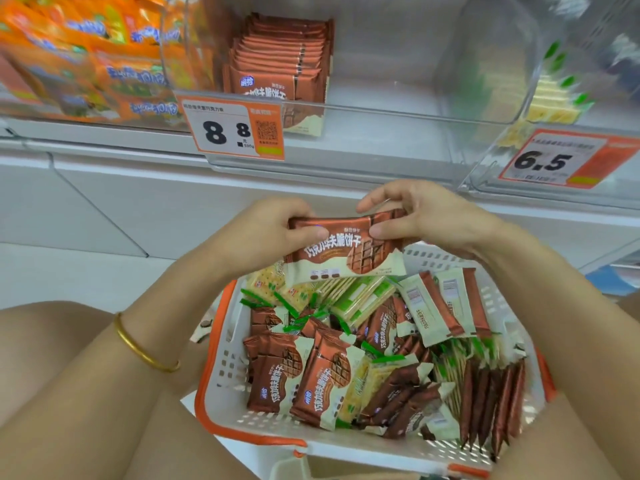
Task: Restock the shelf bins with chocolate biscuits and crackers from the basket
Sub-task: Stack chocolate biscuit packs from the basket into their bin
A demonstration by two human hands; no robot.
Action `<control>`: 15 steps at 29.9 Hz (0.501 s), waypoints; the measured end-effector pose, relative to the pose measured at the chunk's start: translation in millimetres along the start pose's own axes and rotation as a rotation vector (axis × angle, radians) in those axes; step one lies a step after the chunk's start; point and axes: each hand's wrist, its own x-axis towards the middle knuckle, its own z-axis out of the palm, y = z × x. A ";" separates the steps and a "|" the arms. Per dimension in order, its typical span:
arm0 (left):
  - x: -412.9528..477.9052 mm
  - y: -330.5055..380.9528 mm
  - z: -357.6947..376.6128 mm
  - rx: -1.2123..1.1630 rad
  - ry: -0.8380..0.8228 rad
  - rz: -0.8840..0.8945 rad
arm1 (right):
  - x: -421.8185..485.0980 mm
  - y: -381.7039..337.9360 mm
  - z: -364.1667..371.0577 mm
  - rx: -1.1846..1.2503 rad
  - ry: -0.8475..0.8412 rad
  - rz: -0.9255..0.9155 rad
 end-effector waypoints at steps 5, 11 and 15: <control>0.9 27.0 -45.5 -0.112 0.275 0.135 | -0.8 -67.9 -10.9 -0.138 -0.047 -0.093; 20.5 15.5 -85.8 0.164 0.878 0.237 | 38.8 -138.9 -50.2 -0.031 0.362 -0.242; 30.7 -2.4 -70.8 0.512 0.703 0.175 | 102.2 -138.9 -32.7 -0.255 0.317 -0.173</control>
